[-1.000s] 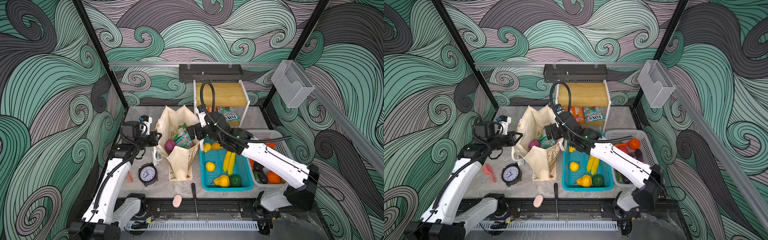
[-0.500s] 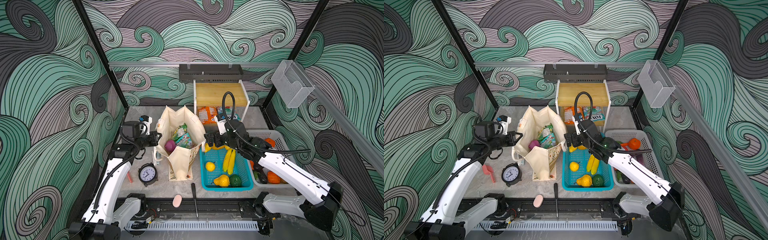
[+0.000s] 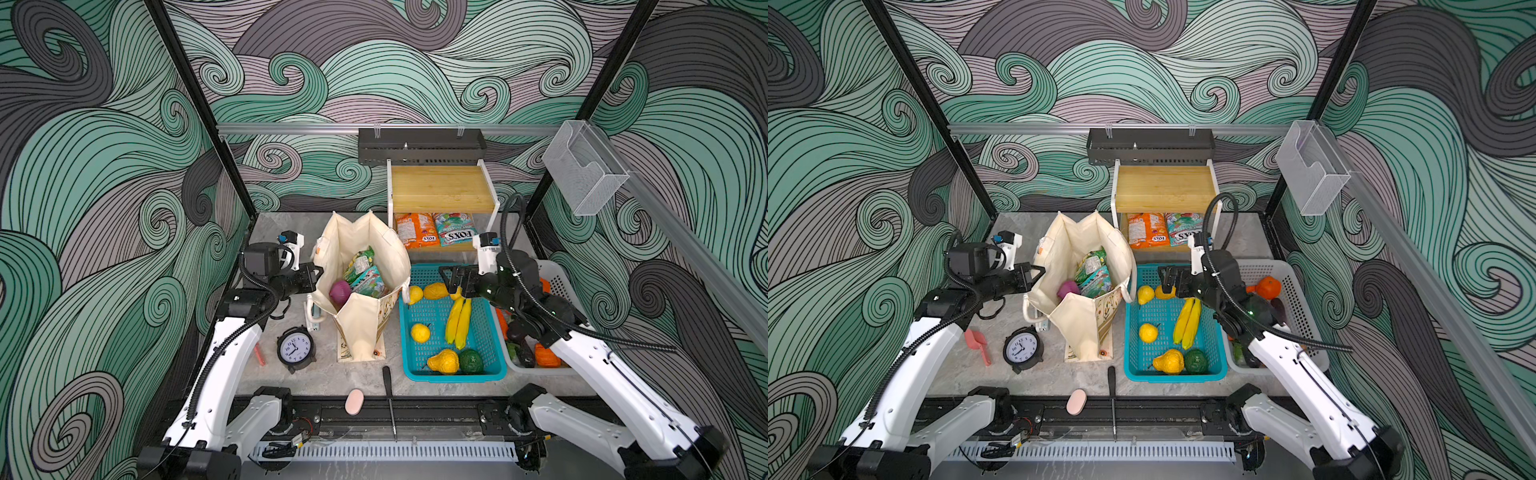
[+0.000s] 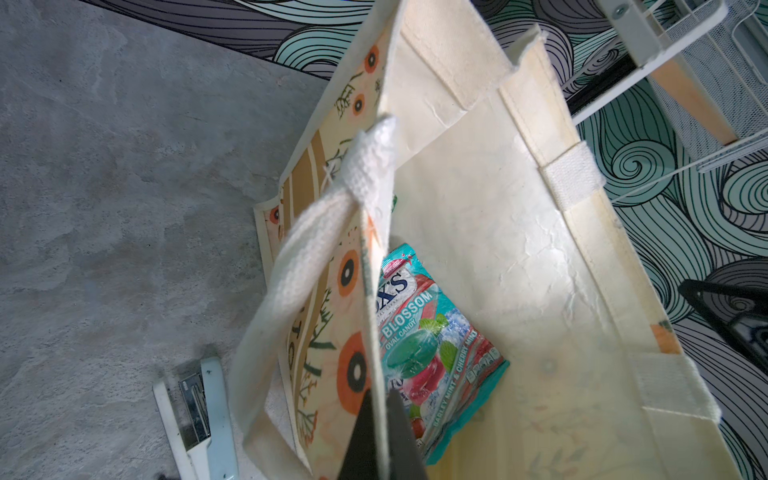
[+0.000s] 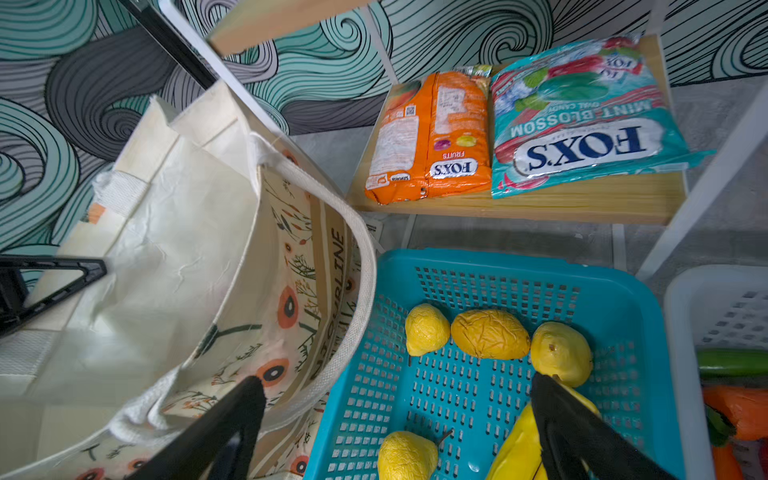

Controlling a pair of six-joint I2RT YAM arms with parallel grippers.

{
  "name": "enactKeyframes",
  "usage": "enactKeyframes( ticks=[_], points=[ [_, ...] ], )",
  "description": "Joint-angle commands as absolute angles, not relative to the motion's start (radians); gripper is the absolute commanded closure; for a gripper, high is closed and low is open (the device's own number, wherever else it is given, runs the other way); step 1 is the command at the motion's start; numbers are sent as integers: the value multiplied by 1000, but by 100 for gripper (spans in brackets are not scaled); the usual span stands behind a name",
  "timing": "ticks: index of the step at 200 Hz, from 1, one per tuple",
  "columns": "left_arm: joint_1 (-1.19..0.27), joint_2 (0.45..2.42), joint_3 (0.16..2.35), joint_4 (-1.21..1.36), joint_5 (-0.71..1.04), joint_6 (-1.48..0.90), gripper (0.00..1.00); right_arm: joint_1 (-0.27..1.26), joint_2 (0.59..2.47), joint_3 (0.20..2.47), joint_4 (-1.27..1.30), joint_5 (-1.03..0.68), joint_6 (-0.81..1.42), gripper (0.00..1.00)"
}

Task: Place the food into the grocery bag and tie it
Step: 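Raise the right gripper out of the bag and move over the white basket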

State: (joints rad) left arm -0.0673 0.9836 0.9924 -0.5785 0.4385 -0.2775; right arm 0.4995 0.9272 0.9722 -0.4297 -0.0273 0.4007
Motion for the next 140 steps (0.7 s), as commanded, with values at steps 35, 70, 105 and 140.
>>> enactKeyframes(
  ticks=[35, 70, 105, 140],
  points=[
    [-66, 966, 991, -578, 448, -272, 100, 408, 844, 893, -517, 93, 449, 0],
    [-65, 967, 991, -575, 454, -276, 100, 374, 752, 817, -559, 222, 577, 0],
    [-66, 968, 989, -574, 457, -279, 100, 338, 749, 793, -636, 331, 711, 0],
    [-66, 970, 989, -576, 456, -279, 100, 245, 701, 736, -642, 333, 822, 0]
  ],
)
